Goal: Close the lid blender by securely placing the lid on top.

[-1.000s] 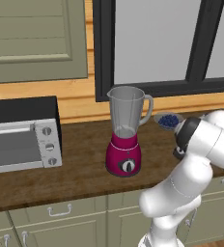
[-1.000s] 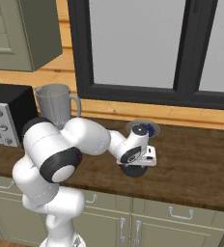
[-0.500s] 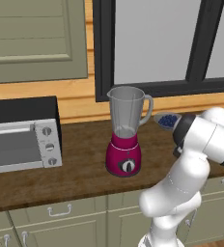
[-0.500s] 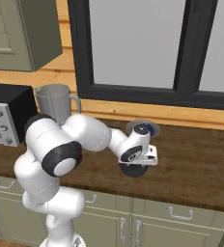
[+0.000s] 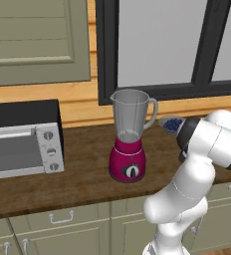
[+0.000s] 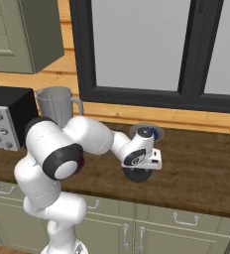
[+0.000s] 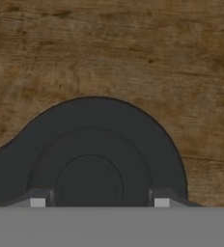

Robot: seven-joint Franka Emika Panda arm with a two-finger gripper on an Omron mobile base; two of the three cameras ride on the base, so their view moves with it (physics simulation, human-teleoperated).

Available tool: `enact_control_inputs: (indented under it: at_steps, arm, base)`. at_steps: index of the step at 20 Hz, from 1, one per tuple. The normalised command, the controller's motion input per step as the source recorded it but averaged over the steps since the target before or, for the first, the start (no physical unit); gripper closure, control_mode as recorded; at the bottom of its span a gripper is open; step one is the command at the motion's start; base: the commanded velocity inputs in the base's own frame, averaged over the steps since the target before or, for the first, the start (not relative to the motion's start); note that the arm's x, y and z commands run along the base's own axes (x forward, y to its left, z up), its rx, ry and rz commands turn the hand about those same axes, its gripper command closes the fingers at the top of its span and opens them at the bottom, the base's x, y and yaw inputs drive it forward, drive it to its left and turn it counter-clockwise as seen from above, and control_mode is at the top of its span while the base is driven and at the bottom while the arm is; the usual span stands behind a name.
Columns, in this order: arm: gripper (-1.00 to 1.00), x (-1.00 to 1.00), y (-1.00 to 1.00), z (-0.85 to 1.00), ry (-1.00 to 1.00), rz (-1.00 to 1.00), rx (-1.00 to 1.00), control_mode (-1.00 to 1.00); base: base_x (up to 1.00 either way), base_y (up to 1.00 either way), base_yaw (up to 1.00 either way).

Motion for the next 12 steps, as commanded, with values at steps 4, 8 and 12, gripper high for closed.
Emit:
enact_control_inputs:
  at_steps: [4, 8, 12]
  arm:
    - [1.00, 0.00, 0.00, 0.00, 0.00, 0.00, 0.00, -1.00]
    - [1.00, -0.08, 0.07, 0.00, 0.02, 0.02, 0.00, -1.00]
    - [1.00, -0.34, 0.18, 0.00, 0.07, 0.10, -0.02, -1.00]
  base:
    - [0.00, 0.00, 0.00]
    - [0.00, 0.00, 0.00]
    - [0.00, 0.00, 0.00]
